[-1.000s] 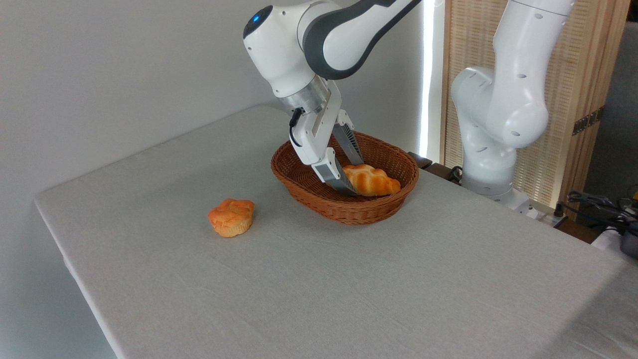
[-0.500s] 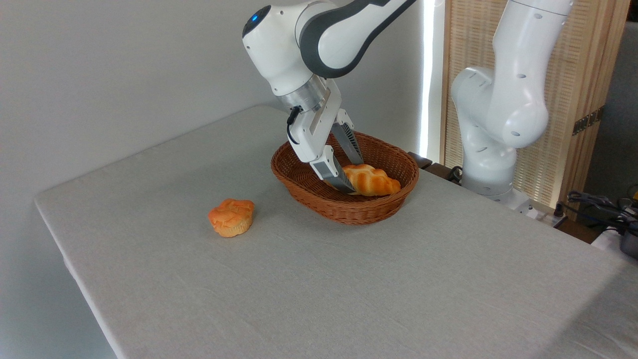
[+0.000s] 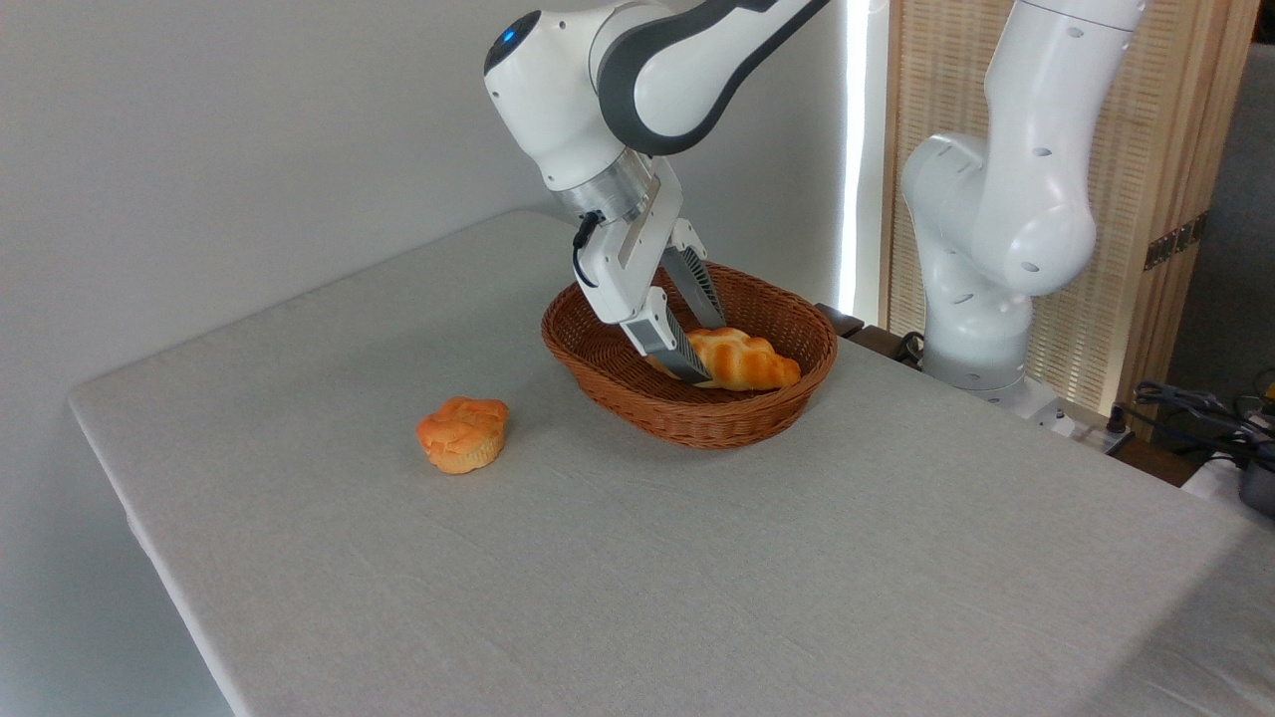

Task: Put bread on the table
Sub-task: 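Close the gripper on the braided roll inside the basket, then lift the braided roll out over the basket rim toward the orange bun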

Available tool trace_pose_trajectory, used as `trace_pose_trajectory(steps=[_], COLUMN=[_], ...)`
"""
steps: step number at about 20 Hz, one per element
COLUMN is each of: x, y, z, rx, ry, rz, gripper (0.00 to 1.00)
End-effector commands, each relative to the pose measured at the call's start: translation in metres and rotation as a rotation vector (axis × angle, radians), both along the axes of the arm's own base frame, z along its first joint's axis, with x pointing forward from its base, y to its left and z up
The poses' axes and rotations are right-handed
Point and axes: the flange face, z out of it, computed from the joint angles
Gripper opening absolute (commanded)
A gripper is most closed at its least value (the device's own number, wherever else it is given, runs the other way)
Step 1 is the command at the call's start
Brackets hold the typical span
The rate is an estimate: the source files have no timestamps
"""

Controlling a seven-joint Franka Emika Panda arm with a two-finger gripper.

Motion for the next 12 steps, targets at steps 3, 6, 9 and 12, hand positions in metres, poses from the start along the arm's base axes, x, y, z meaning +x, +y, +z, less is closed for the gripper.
trace_pose_trajectory(steps=[3,6,9,12], x=[0.004,0.015,0.031,0.052], y=[0.004,0.005,0.012,0.026], z=[0.017,0.052,0.081,0.103], rx=[0.002,-0.022,-0.056,-0.093], ry=[-0.004,-0.042,-0.096,-0.18], rz=[-0.013,0.008,0.05,0.102], gripper=[0.46,0.48,0.48,0.48])
